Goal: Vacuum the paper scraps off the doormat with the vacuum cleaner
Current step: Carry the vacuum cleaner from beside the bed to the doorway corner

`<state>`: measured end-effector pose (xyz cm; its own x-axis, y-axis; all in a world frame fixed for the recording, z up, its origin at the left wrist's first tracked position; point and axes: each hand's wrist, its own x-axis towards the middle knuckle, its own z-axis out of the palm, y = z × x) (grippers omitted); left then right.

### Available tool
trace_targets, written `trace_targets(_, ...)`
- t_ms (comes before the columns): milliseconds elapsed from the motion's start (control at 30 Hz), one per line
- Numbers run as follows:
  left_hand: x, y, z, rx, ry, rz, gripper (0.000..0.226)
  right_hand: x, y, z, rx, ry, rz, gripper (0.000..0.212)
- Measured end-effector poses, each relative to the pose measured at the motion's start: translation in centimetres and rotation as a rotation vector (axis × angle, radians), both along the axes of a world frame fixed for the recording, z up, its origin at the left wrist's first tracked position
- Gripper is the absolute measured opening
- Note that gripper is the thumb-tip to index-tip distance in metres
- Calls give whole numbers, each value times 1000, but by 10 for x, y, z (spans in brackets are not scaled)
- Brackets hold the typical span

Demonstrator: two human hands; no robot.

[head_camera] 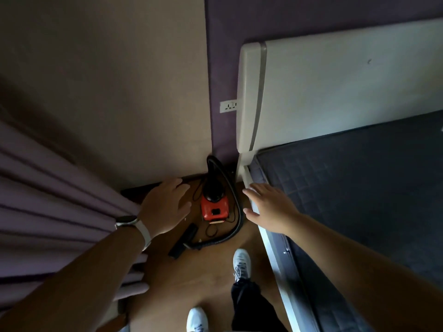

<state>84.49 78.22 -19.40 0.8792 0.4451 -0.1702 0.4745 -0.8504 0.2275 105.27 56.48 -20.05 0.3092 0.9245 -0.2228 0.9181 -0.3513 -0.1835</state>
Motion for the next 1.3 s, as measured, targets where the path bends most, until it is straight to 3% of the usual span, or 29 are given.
trace_targets(200,83,10,-30,-73,-16,9,50,69,29,-48,-61,68,16,56)
trace_targets(333,110,28,-68,-166,16,113,65,95,53,-85,-82,110,-23,57)
trace_targets(400,118,40,-101,-219,11,166,72,101,65,-114,-88,138,-64,57)
trace_targets(567,144,66,-216,-362,78,318,49,105,88,-214,-122,255,-224,58)
trace_targets(767,170,74,-346,-563,133,484,48,105,110,-329,-130,427,-462,64)
trace_targets(933,187,84,-445,-721,182,673,23,119,127,-414,-91,483,-647,68)
trace_targets(1100,202,99,-522,-778,163,714,64,130,133,-480,-73,559,-704,70)
trace_targets(1233,215,106,-550,-804,119,718,58,131,137,-523,-47,586,-671,54)
trace_targets(1300,221,106,-567,-801,95,702,38,133,138,-538,-23,599,-699,45)
